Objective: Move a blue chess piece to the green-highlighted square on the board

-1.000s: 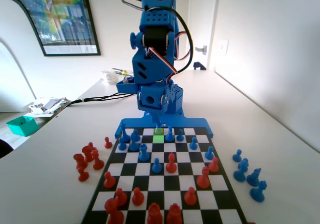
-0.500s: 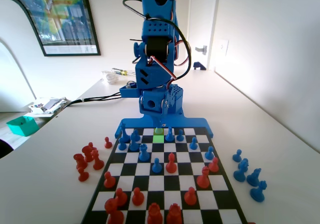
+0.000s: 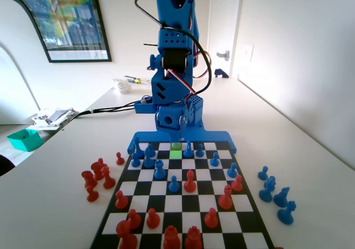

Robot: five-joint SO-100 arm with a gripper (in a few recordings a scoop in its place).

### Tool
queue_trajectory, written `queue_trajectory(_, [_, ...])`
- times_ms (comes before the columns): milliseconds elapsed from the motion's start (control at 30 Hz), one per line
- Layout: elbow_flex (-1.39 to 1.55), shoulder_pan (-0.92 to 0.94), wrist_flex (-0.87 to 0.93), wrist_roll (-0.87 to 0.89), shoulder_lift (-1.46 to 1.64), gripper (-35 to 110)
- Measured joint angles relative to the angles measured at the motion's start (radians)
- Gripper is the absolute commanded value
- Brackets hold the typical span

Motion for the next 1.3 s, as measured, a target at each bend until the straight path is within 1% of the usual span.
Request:
queue_trajectory(233, [0.008, 0.002, -0.005, 0.0, 0.002, 1])
queue_trajectory(500, [-0.121, 0.003, 0.149, 0.0, 0.0, 1])
queue_trajectory(600, [-0.161, 0.003, 0.173, 0.0, -0.026, 1])
queue_trajectory(800, [-0.212, -0.018, 0.173, 0.021, -0.074, 1])
queue_trajectory(1133, [-0.222, -0.025, 0.115, 0.049, -0.127, 1])
queue_trajectory(1233, [-0.222, -0.028, 0.069, 0.049, -0.141, 4])
queue_trajectory(1300, [-0.221, -0.025, 0.069, 0.049, -0.144, 6])
